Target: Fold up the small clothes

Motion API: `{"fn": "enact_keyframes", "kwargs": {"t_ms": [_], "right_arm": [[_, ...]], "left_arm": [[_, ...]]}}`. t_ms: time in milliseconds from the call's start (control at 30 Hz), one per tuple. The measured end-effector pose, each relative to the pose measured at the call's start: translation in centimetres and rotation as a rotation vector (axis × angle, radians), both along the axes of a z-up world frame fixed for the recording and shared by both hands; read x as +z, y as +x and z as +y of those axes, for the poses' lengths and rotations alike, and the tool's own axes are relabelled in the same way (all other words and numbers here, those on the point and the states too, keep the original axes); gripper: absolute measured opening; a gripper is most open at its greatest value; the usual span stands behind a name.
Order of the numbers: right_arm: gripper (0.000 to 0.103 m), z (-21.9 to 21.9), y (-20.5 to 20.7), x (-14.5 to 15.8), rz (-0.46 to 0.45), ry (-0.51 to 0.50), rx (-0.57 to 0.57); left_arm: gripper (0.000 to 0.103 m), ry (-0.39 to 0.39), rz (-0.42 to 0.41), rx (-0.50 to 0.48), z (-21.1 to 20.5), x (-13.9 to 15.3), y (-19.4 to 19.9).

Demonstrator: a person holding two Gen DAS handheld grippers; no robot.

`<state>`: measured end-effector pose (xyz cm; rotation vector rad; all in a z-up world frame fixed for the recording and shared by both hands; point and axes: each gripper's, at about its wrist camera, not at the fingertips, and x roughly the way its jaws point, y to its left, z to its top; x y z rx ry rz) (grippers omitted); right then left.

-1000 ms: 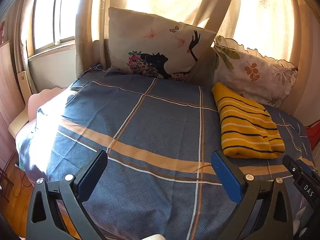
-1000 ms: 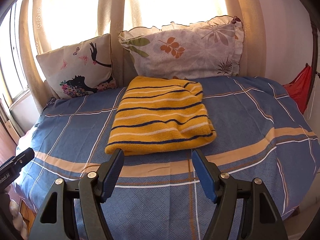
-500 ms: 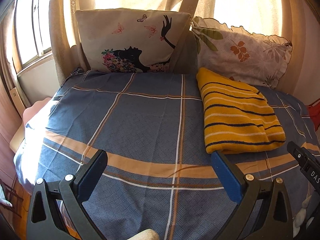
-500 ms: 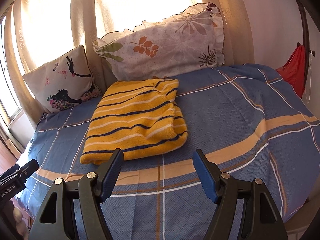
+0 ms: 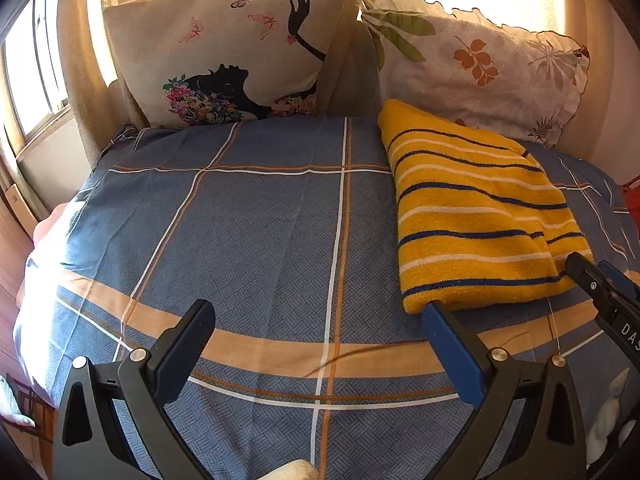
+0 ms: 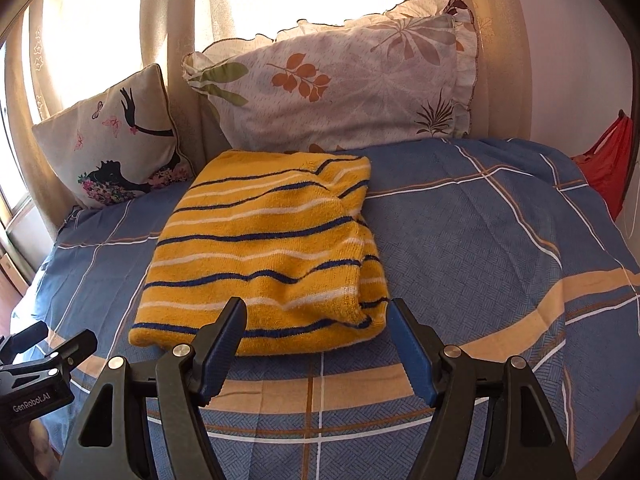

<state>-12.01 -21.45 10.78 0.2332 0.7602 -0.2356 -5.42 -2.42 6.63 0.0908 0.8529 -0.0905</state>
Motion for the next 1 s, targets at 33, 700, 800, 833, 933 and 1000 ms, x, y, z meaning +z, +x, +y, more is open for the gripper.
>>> {"fn": "enact_keyframes", "kwargs": {"t_ms": [33, 700, 800, 833, 933, 1000], "right_arm": [[0.077, 0.0, 0.1, -0.2, 0.006, -0.005, 0.001], [0.077, 0.4, -1.0, 0.2, -0.005, -0.032, -0.008], [0.077, 0.4, -1.1, 0.2, -0.003, -0.027, -0.010], [0.077, 0.5, -1.1, 0.2, -0.003, -0.029, -0.008], [0.077, 0.9, -1.2, 0.2, -0.004, -0.044, 0.004], [0.077, 1.3, -1.2, 0.2, -0.005, -0.065, 0.008]], "left_arm": [[0.103, 0.001, 0.002, -0.002, -0.1, -0.1, 0.0], [0.103, -0.030, 0.022, -0.037, -0.2, -0.2, -0.9], [0.103, -0.029, 0.017, -0.037, -0.1, -0.1, -1.1], [0.103, -0.030, 0.017, -0.036, 0.0, -0.1, -1.1], [0.103, -0.038, 0.021, -0.034, 0.0, -0.1, -1.2], [0.103, -0.041, 0.026, -0.037, 0.0, -0.2, -1.2]]}}
